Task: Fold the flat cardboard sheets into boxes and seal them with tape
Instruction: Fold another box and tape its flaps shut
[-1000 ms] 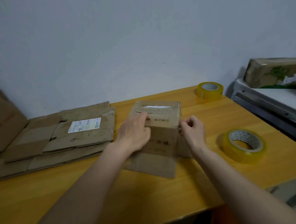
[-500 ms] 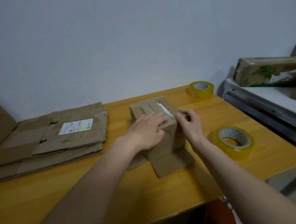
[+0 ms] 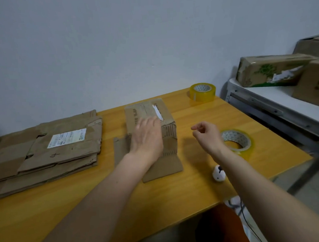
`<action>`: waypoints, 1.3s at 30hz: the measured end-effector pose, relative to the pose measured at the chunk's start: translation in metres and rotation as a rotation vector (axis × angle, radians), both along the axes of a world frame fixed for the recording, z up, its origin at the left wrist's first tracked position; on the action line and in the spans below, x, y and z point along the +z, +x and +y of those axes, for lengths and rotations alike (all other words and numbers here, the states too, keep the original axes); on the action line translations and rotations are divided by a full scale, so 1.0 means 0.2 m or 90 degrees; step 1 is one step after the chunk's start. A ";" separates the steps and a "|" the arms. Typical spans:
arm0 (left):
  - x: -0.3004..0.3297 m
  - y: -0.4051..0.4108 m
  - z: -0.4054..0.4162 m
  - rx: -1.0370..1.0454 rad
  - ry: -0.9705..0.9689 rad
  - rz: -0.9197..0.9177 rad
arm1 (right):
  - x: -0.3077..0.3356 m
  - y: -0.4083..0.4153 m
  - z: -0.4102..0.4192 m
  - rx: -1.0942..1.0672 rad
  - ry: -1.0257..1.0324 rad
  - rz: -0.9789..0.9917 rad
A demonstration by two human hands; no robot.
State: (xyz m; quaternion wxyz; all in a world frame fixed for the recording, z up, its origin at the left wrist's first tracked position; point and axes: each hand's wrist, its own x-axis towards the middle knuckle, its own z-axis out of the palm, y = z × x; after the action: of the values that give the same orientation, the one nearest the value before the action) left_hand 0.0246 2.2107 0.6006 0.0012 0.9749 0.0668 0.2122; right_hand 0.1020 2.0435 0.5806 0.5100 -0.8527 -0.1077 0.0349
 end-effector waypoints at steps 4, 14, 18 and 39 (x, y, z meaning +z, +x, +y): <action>-0.10 -0.01 -0.17 -0.035 0.049 -0.059 | 0.05 -0.02 -0.18 0.112 -0.357 -0.015; -0.16 0.00 -0.27 0.012 0.087 0.014 | -0.07 -0.15 -0.23 0.237 -0.587 -0.086; -0.16 -0.04 -0.25 0.001 0.094 0.004 | -0.11 -0.10 -0.14 0.199 -0.570 -0.209; -0.15 0.00 -0.28 -0.047 -0.123 -0.059 | -0.10 -0.09 -0.40 -0.004 -0.338 -0.097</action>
State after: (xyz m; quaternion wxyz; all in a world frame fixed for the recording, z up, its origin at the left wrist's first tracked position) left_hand 0.0247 2.1549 0.5714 0.1065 0.9611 0.0507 0.2497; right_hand 0.0830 1.9631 0.5598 0.2590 -0.9571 -0.1299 -0.0039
